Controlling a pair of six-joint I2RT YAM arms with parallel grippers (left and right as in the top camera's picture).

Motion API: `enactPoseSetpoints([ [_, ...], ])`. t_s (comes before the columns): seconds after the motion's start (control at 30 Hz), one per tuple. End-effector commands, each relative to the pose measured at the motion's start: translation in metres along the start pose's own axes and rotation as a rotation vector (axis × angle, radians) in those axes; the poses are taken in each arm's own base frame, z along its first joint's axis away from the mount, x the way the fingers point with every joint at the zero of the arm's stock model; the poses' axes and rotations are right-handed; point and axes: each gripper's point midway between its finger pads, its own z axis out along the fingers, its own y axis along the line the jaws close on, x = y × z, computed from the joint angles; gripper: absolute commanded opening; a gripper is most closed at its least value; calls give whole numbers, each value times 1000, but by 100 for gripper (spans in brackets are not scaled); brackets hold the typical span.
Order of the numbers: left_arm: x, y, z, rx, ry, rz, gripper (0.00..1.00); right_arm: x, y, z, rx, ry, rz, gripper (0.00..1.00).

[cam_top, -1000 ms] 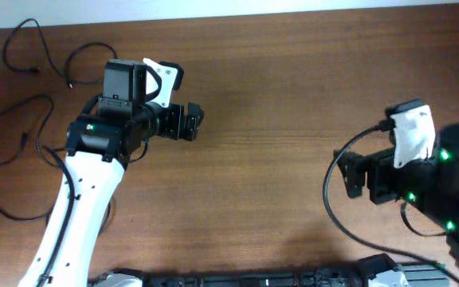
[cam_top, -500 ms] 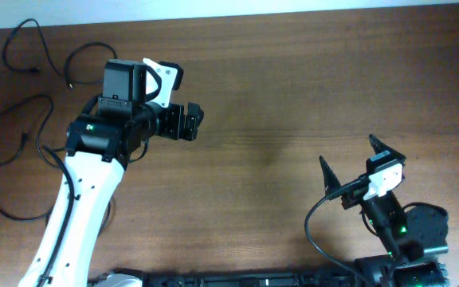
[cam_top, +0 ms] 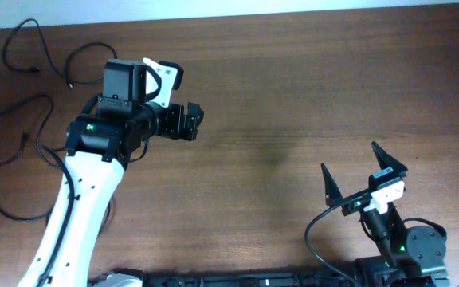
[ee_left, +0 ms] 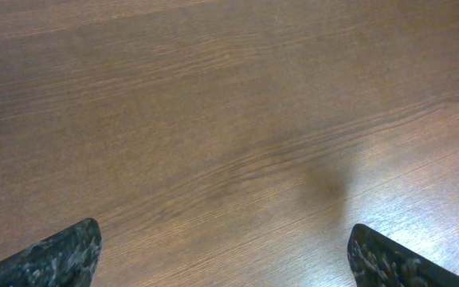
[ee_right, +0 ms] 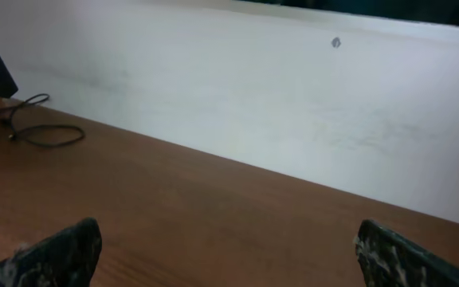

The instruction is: Untangle cables

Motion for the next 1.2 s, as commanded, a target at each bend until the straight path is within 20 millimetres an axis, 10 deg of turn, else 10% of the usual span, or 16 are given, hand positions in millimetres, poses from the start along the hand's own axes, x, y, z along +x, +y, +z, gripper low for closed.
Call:
enactPoseSetpoints([
  [0.0, -6, -2, -6, 3, -20, 14, 99, -3, -8, -4, 48, -22, -14, 98],
  [0.7, -6, -2, -6, 4, -20, 14, 99, 35, -17, 11, 119, -136, -10, 98],
  [1.17, -6, -2, -6, 4, -20, 14, 99, 98, -27, 9, 170, 109, 179, 98],
])
